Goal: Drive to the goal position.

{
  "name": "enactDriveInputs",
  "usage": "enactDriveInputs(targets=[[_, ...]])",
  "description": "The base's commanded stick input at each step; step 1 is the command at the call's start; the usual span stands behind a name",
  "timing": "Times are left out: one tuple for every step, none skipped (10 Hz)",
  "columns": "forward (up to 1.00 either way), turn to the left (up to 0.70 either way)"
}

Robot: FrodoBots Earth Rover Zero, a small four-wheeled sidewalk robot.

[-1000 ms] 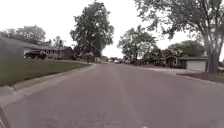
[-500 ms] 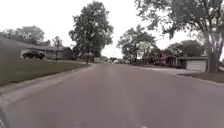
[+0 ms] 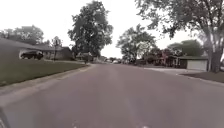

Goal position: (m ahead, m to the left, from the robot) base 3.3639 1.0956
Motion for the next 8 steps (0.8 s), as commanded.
enactDriveInputs(targets=[[0.7, 0.0], [0.7, 0.0], [0.7, 0.0], [0.7, 0.0], [0.7, 0.0], [0.7, 0.0], [0.7, 0.0], [0.7, 0.0]])
